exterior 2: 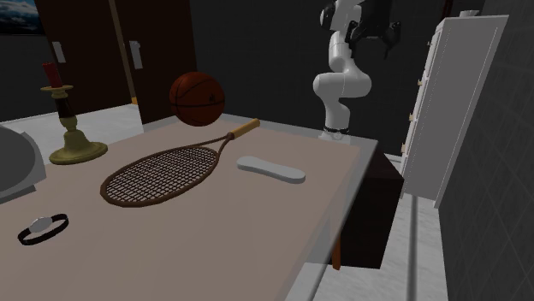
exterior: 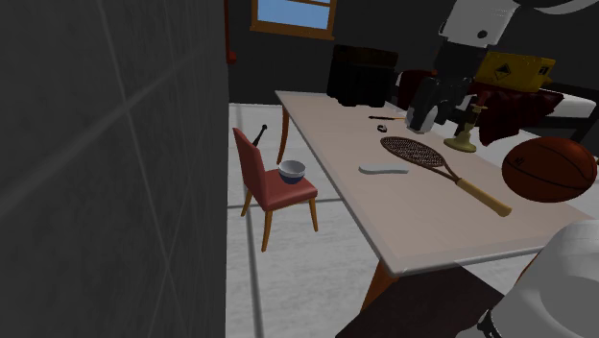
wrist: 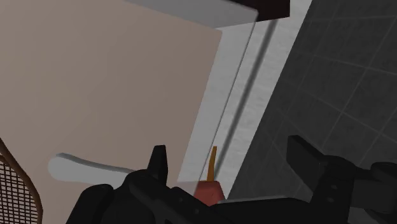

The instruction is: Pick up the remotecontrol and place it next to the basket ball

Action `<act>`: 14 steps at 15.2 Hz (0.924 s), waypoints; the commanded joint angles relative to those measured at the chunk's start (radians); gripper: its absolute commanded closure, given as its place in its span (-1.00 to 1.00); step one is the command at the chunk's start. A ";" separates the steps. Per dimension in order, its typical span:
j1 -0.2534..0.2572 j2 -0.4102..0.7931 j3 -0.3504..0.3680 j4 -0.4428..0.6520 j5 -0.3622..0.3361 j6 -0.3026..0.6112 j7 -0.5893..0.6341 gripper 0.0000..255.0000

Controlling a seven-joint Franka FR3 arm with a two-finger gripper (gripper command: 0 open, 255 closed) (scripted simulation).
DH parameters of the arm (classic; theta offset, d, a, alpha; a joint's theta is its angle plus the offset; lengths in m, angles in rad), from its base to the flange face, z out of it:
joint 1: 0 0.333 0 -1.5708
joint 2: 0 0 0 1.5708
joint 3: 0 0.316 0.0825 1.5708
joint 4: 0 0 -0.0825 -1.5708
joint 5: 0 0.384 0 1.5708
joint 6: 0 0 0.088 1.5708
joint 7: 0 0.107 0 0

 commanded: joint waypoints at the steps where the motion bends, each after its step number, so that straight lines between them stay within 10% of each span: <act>1: 0.000 0.000 0.000 0.000 0.000 0.000 0.000 -1.00; 14: 0.053 0.135 -0.348 -0.127 -0.186 0.261 -0.642 -1.00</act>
